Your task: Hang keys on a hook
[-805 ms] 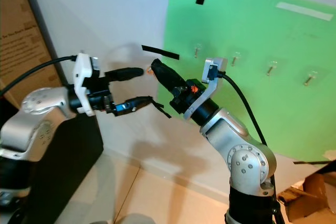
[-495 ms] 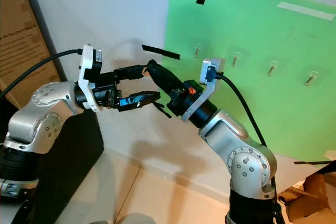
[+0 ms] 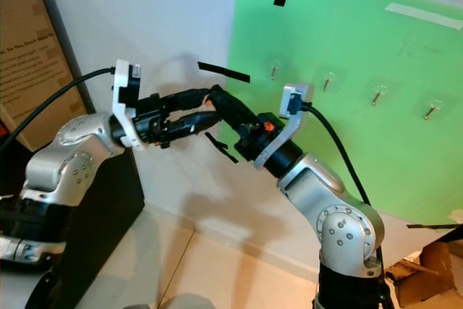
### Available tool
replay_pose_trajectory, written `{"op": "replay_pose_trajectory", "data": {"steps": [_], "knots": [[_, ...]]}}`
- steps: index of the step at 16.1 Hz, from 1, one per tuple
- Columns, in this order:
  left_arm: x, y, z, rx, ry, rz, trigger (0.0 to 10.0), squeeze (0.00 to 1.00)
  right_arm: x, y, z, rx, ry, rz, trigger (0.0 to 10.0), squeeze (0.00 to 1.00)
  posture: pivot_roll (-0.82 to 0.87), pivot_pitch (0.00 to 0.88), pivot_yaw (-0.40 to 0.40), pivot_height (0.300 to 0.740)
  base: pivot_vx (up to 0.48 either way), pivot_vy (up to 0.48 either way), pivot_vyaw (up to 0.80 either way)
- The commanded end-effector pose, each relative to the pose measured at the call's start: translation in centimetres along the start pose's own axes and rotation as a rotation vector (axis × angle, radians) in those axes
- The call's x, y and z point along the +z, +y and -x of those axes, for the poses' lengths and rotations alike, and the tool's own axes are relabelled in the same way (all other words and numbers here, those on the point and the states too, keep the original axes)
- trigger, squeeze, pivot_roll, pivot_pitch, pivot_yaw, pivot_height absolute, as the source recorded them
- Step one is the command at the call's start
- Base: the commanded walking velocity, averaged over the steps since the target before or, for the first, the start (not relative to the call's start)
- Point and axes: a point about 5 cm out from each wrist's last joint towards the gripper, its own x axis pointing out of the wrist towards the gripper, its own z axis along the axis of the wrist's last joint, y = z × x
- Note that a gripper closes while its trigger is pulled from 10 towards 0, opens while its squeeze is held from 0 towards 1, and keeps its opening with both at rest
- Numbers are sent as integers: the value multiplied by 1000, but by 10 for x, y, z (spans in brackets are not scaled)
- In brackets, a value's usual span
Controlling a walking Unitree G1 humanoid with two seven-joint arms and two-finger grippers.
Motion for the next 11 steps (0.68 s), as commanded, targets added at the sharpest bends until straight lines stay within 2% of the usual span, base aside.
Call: {"op": "replay_pose_trajectory", "data": {"steps": [1, 4, 11], "knots": [[-1, 5, -3, 33, 29, -19, 0, 0, 1, 13, -4, 88, 5, -9, 10000, 0, -21, 0, -80, 740, 0, 0, 0], [-4, 8, -5, 49, 48, -39, 0, 0, 2, 13, -4, 87, 3, -10, 10000, 0, -25, 0, -77, 740, 0, 0, 0], [-5, 23, -8, 171, 56, -77, 0, 0, 3, 14, -5, 90, 5, -13, 10000, 0, -27, 0, -78, 740, 0, 0, 0]]}}
